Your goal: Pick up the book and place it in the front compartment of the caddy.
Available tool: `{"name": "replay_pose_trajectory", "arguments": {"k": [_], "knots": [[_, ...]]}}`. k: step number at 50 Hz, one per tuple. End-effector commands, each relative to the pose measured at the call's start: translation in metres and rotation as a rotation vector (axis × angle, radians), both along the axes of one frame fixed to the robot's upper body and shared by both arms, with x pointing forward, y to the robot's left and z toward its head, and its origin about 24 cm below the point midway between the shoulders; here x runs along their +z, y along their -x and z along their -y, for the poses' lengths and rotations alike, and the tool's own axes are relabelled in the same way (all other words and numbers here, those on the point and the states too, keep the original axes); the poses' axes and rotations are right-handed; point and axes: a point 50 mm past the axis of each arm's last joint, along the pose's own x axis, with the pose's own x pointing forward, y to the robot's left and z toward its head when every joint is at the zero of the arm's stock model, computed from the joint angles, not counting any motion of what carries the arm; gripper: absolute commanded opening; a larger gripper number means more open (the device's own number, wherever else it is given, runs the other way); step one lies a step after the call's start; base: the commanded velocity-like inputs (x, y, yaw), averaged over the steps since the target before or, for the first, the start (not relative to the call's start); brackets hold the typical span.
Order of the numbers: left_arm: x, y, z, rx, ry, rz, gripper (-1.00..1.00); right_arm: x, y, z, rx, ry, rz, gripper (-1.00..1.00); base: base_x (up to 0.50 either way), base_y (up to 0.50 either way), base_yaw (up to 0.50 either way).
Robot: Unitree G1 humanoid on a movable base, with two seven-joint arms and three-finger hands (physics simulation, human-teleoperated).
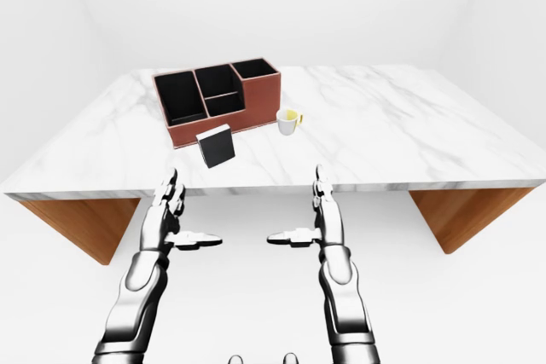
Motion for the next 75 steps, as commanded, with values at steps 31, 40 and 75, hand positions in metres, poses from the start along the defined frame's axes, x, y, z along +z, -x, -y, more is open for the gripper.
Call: {"name": "replay_pose_trajectory", "arguments": {"k": [31,40,75], "knots": [[0.052,0.009,-0.032,0.040,0.072,0.179,1.00,0.063,0.038,-0.009,0.007,0.106,0.217,0.98,0.00,0.00,0.00],[0.058,0.009,-0.046,0.079,0.114,0.209,1.00,0.071,0.043,-0.008,-0.005,0.120,0.254,0.98,0.00,0.00,0.00],[0.120,0.026,-0.098,0.223,0.256,0.493,1.00,0.097,0.060,-0.014,-0.027,0.160,0.368,0.98,0.00,0.00,0.00]]}}
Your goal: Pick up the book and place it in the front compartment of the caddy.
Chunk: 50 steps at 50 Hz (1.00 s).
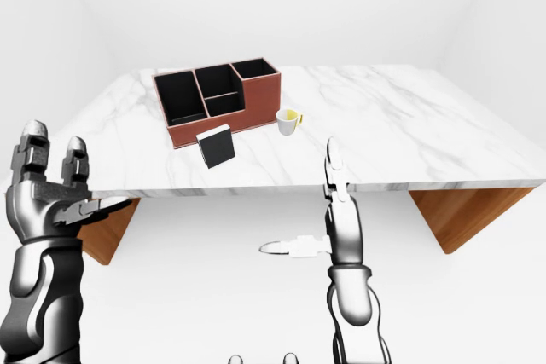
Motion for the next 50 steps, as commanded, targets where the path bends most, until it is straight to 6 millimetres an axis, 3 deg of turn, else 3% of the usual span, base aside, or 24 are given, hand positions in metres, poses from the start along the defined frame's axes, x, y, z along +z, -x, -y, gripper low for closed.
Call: {"name": "replay_pose_trajectory", "arguments": {"k": [1,14,31,50], "knots": [[0.017,0.009,-0.010,0.032,0.020,0.076,1.00,0.012,0.008,-0.004,0.002,0.015,0.055,0.98,0.00,0.00,0.00],[0.022,0.012,-0.012,0.045,0.021,0.100,1.00,0.032,0.025,-0.014,0.025,0.038,0.149,0.98,0.00,0.00,0.00],[0.025,0.014,-0.013,0.048,0.021,0.113,1.00,0.035,0.028,-0.016,0.021,0.083,0.166,0.98,0.00,0.00,0.00],[0.025,0.015,-0.013,0.047,0.018,0.113,1.00,0.033,0.026,-0.018,0.036,0.080,0.156,0.98,0.00,0.49,0.00]]}}
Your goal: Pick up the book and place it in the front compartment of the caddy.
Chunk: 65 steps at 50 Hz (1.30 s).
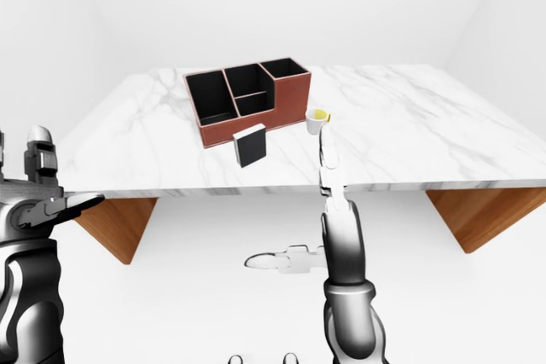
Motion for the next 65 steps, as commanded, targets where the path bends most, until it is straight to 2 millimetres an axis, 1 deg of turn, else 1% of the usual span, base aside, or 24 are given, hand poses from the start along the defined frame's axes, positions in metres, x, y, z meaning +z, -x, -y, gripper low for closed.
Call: {"name": "replay_pose_trajectory", "arguments": {"k": [1,8,13,21,22,44,57,65], "knots": [[-0.0003,-0.0001,0.0004,-0.001,-0.003,-0.002,1.00,-0.0005,-0.0007,-0.0018,0.007,0.006,-0.002,0.98,0.00,0.50,0.00],[-0.0012,-0.0015,0.0006,-0.001,-0.004,-0.007,1.00,-0.0036,-0.0006,-0.0028,0.033,-0.002,-0.022,0.98,0.05,0.50,0.00],[-0.0015,-0.0018,0.0002,0.000,-0.005,-0.009,1.00,-0.0039,0.0008,-0.0034,0.040,-0.006,-0.025,0.98,0.47,0.22,0.00],[-0.0031,-0.0032,0.0009,-0.003,-0.005,-0.017,1.00,-0.0074,-0.0009,-0.0036,0.050,-0.005,-0.044,0.98,0.50,0.05,0.00],[-0.0005,0.0010,0.0017,-0.005,-0.009,-0.002,1.00,-0.0093,0.0002,-0.0030,0.057,-0.004,-0.056,0.98,0.50,0.00,0.00],[0.0028,0.0031,0.0002,0.002,-0.010,0.014,1.00,-0.0069,0.0013,-0.0039,0.063,-0.008,-0.045,0.98,0.50,0.00,0.00],[-0.0010,-0.0003,0.0020,-0.004,-0.011,-0.005,1.00,-0.0069,0.0013,-0.0050,0.065,0.000,-0.045,0.98,0.50,0.00,0.00],[0.0023,0.0028,0.0000,0.002,-0.008,0.012,1.00,-0.0104,0.0000,-0.0044,0.065,0.000,-0.062,0.98,0.50,0.00,0.00]]}}
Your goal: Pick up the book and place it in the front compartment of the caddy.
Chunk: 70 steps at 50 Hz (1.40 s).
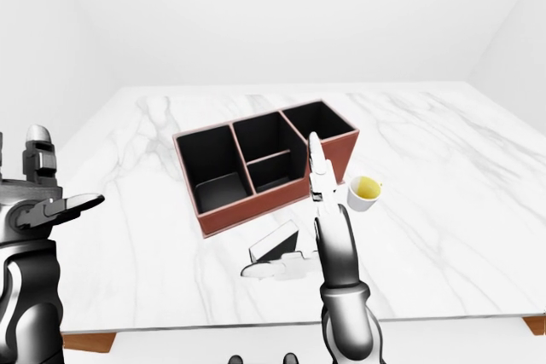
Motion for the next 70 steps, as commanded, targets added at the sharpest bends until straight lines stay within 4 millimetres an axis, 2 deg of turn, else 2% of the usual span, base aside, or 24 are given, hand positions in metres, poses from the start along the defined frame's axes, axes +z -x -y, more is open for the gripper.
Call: {"name": "replay_pose_trajectory", "arguments": {"k": [1,25,59,63,70], "knots": [[0.001,0.001,-0.001,0.004,0.001,0.007,1.00,-0.003,-0.001,0.000,0.000,0.004,-0.014,0.98,0.50,0.00,0.00],[0.000,0.000,-0.001,0.003,0.002,0.001,1.00,0.002,0.000,0.001,-0.015,-0.013,0.010,0.98,0.50,0.01,0.00],[-0.001,0.000,0.000,-0.001,0.001,-0.003,1.00,-0.003,-0.001,0.000,-0.012,-0.016,-0.012,0.98,0.00,0.05,0.00],[0.000,0.001,0.001,-0.003,-0.002,0.002,1.00,-0.006,0.004,0.000,-0.003,-0.017,-0.035,0.98,0.00,0.00,0.00],[0.003,0.003,0.000,0.002,-0.001,0.015,1.00,0.011,0.022,0.006,0.026,0.031,0.023,0.98,0.00,0.00,0.00]]}}
